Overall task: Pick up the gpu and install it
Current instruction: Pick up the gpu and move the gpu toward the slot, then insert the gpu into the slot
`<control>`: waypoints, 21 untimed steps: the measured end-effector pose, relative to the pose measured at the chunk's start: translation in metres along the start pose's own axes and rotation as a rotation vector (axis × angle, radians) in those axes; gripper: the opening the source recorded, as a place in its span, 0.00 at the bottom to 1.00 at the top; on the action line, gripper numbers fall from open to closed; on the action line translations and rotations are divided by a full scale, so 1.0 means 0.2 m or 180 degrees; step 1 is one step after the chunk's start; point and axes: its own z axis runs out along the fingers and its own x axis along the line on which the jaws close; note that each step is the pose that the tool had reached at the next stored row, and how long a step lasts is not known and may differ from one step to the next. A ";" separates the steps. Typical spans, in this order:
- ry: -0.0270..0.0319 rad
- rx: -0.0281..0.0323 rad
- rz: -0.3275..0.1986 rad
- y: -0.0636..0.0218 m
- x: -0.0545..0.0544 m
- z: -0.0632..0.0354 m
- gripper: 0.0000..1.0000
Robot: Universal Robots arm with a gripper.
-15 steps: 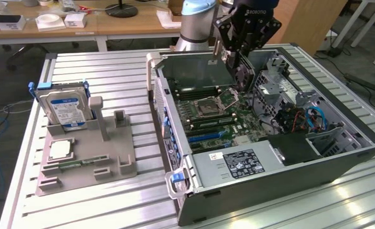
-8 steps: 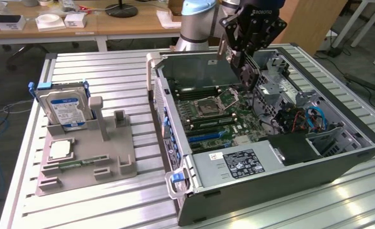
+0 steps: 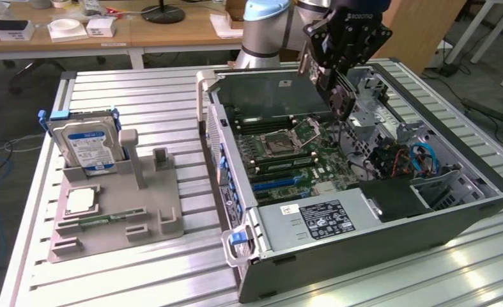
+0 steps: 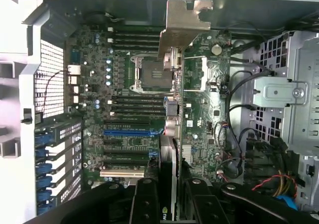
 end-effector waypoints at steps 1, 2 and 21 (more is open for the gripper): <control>0.0000 0.0000 0.0000 0.000 -0.01 0.000 0.27; 0.0000 0.0000 0.0000 0.000 -0.01 0.000 0.27; 0.0000 0.0000 -0.0001 0.000 -0.03 0.001 0.27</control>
